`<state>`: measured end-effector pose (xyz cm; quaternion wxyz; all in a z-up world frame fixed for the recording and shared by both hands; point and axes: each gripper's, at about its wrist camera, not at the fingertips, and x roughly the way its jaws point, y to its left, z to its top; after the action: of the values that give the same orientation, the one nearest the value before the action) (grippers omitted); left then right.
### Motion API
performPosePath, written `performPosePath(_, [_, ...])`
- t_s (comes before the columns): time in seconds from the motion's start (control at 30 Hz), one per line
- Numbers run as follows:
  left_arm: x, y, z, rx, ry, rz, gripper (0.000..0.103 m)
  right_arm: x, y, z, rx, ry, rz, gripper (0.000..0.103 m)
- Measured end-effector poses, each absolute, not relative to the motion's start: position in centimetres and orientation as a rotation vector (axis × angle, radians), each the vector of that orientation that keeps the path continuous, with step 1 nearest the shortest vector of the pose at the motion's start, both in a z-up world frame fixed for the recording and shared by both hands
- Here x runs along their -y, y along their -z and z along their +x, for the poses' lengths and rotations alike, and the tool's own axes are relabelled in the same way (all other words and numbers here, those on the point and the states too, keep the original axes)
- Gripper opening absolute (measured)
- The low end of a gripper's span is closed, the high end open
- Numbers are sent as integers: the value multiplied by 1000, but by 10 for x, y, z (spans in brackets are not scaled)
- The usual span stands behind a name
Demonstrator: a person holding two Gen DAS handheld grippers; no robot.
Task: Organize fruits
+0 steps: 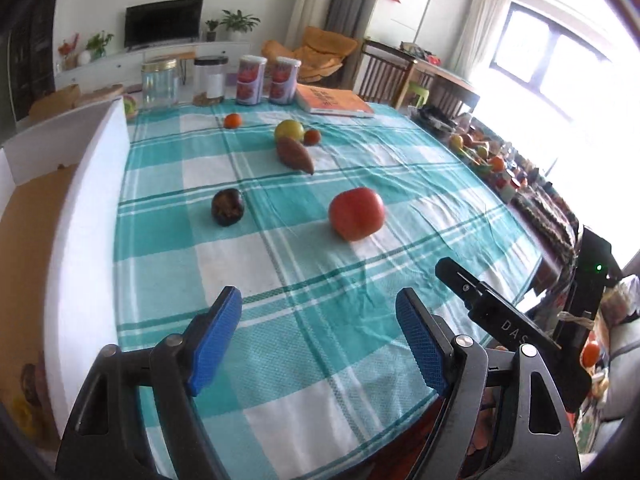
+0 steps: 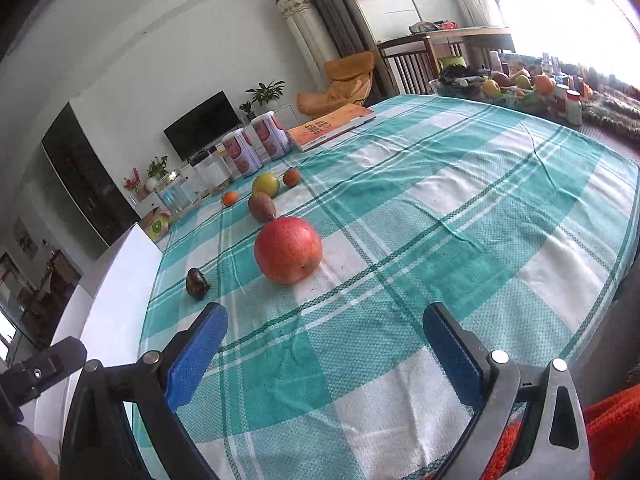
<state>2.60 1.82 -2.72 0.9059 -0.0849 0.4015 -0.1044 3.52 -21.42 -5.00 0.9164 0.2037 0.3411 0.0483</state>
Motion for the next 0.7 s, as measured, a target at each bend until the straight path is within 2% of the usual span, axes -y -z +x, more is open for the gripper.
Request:
performPosePath(0.33, [-15,110,58,-944,130,-126,82,219,57,36,-712,-79,454,99])
performPosePath(0.5, [-11,116,61,-882,103,-51,82,219,58,38,-719,-70,455,99])
performPosePath(0.7, [3,120,64,-892,77,45,89,219,59,38,-724,-62,452,99])
